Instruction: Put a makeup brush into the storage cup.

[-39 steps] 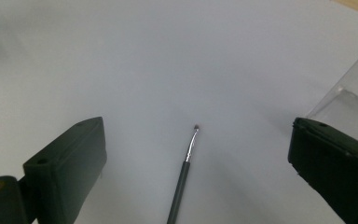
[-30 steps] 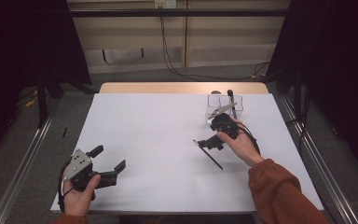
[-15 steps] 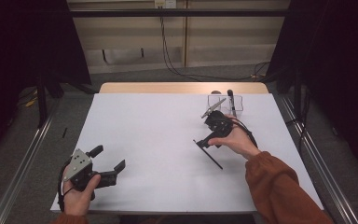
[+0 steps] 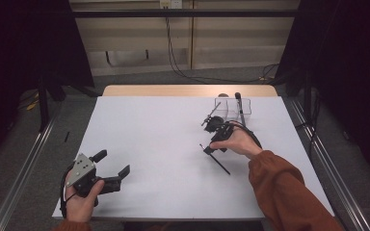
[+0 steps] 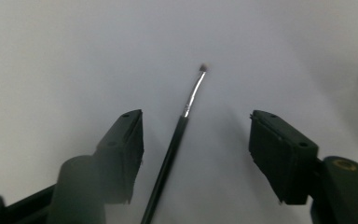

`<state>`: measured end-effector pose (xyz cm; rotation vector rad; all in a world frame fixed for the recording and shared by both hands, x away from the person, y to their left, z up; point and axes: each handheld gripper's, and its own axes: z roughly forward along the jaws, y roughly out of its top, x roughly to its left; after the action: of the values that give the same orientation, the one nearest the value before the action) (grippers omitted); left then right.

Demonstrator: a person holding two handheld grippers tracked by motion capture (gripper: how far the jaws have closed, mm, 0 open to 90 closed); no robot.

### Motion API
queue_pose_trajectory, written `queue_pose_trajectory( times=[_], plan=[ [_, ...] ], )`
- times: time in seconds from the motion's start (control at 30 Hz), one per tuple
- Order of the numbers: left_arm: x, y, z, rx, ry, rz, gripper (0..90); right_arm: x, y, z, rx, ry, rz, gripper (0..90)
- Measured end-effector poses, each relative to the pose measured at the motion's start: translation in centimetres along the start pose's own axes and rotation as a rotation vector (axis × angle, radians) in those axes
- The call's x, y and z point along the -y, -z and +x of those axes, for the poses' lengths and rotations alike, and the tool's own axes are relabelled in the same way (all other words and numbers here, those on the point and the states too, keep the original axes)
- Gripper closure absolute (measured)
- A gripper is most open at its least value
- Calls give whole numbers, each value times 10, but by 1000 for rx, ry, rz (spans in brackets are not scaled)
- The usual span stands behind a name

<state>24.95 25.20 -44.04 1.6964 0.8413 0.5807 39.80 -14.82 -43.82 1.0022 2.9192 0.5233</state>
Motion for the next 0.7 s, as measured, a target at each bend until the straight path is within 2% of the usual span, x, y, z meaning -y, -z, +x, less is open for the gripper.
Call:
queue_pose_trajectory(
  times=[0.23,0.37,0.5,0.7],
  plan=[
    [0,0,0,0,-2,3,31,-4,-10,3,-5,6,73,510],
    [0,0,0,3,-1,6,31,-7,-13,4,6,12,103,542],
    [0,0,0,4,-3,5,31,-9,-18,9,38,29,137,575],
    [0,0,-1,6,-2,6,31,-12,-19,11,62,4,153,633]
  ],
)
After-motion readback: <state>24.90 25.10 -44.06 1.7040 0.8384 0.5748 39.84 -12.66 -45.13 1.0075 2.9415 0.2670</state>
